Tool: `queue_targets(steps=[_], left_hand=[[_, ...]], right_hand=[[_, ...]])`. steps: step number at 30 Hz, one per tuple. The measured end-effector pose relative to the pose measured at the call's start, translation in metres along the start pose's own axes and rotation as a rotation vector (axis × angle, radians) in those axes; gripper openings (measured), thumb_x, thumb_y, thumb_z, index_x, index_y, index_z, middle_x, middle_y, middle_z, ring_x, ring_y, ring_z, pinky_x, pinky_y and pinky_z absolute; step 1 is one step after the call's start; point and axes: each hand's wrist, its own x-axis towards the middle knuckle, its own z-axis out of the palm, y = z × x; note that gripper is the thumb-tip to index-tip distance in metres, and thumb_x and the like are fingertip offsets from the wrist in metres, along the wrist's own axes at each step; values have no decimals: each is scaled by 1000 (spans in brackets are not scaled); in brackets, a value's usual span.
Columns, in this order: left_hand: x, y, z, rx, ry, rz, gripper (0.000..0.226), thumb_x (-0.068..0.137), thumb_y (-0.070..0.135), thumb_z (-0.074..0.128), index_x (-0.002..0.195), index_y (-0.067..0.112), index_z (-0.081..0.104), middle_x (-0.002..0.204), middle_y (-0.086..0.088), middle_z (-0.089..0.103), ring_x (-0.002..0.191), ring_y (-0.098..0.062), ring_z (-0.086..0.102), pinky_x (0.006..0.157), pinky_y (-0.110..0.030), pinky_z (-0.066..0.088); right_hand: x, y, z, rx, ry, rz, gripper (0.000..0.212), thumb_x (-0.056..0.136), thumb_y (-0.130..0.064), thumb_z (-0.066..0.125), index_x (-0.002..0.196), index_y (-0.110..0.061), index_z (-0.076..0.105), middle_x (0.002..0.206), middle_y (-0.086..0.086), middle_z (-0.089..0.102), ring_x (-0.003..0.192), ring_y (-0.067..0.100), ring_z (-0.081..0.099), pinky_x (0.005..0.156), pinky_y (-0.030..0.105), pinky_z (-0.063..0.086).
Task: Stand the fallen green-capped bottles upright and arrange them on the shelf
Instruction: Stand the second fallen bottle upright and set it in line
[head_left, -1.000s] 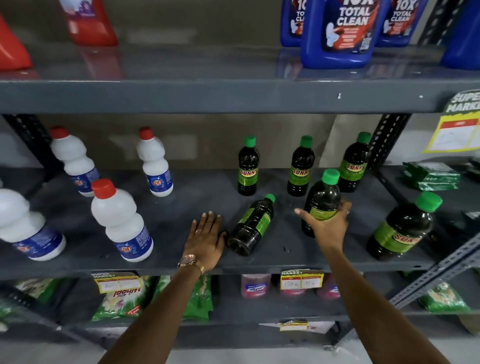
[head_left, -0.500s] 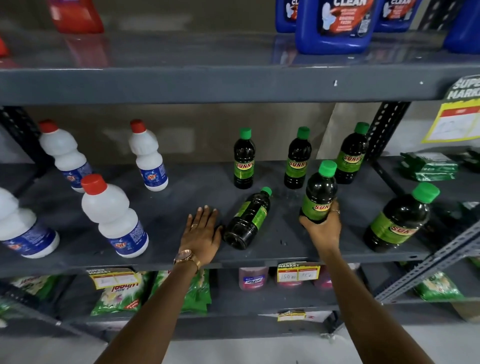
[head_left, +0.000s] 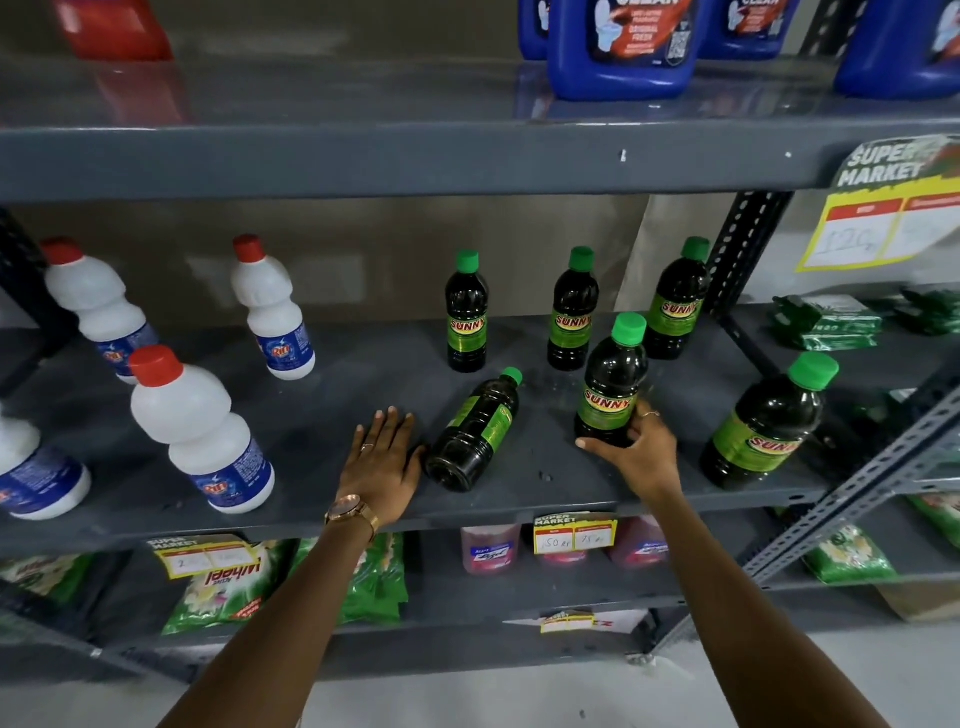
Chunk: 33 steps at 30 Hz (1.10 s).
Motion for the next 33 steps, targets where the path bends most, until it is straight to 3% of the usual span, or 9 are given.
queue_targets(steps=[3, 5, 10, 12, 20, 23, 28, 31, 33], left_hand=[[0, 1, -1, 8, -7, 6, 54, 100, 35, 29, 149, 14, 15, 160, -9, 9, 147, -22, 1, 120, -40, -3], [0, 1, -1, 1, -4, 4, 54, 100, 35, 29, 149, 14, 16, 160, -9, 10, 147, -22, 2, 120, -40, -2], [0, 2, 0, 11, -10, 0, 54, 101, 36, 28, 149, 14, 16, 160, -10, 9, 147, -22, 1, 120, -41, -2], [1, 2, 0, 19, -5, 3, 54, 100, 35, 29, 148, 13, 17, 159, -11, 10, 147, -24, 2, 120, -42, -1], [1, 3, 0, 12, 12, 2, 53, 100, 31, 33, 148, 11, 20, 158, -13, 13, 147, -26, 6, 120, -45, 2], [0, 3, -1, 22, 14, 0, 54, 100, 33, 32, 148, 13, 20, 159, -12, 14, 147, -25, 6, 120, -44, 3], [-3, 3, -4, 4, -14, 23, 53, 100, 33, 32, 148, 15, 19, 159, -9, 13, 147, -24, 6, 120, -41, 3], [-6, -10, -11, -1, -46, 114, 51, 100, 32, 35, 148, 19, 21, 158, -9, 17, 146, -24, 10, 119, -38, 7], [-7, -20, -16, -15, -82, 174, 51, 100, 31, 37, 147, 19, 23, 158, -9, 18, 146, -23, 11, 119, -35, 7]], right_hand=[[-6, -2, -13, 19, -82, 15, 83, 51, -26, 93, 124, -14, 54, 114, 0, 66, 102, 11, 64, 90, 24, 50], [-18, -1, -21, 37, -109, 15, 86, 45, -39, 91, 120, -16, 57, 110, -2, 68, 101, 8, 65, 89, 23, 51], [-54, 14, -37, 28, -131, -24, 68, 45, -56, 88, 105, -41, 60, 100, -16, 73, 97, 3, 68, 83, 21, 53], [-58, 16, -39, -13, -134, -46, 72, 47, -60, 84, 111, -37, 59, 101, -14, 72, 97, 4, 68, 85, 24, 53], [-55, 20, -39, -151, -154, -108, 86, 55, -56, 82, 126, -18, 52, 110, -1, 70, 103, 14, 64, 91, 39, 52], [-55, 21, -39, -219, -156, -132, 98, 59, -53, 81, 139, -13, 40, 121, 4, 66, 110, 17, 59, 94, 34, 48], [-59, 17, -37, -190, -162, -106, 110, 63, -40, 84, 150, -16, 21, 140, 8, 53, 128, 24, 49, 106, 41, 41], [-85, 12, -31, -23, 62, -58, 114, 64, -48, 80, 152, -18, 15, 151, -2, 35, 137, 18, 36, 112, 37, 32], [-118, 7, -20, -9, 304, -103, 89, 75, -62, 66, 144, -15, 35, 142, -10, 37, 131, 18, 41, 105, 50, 40]])
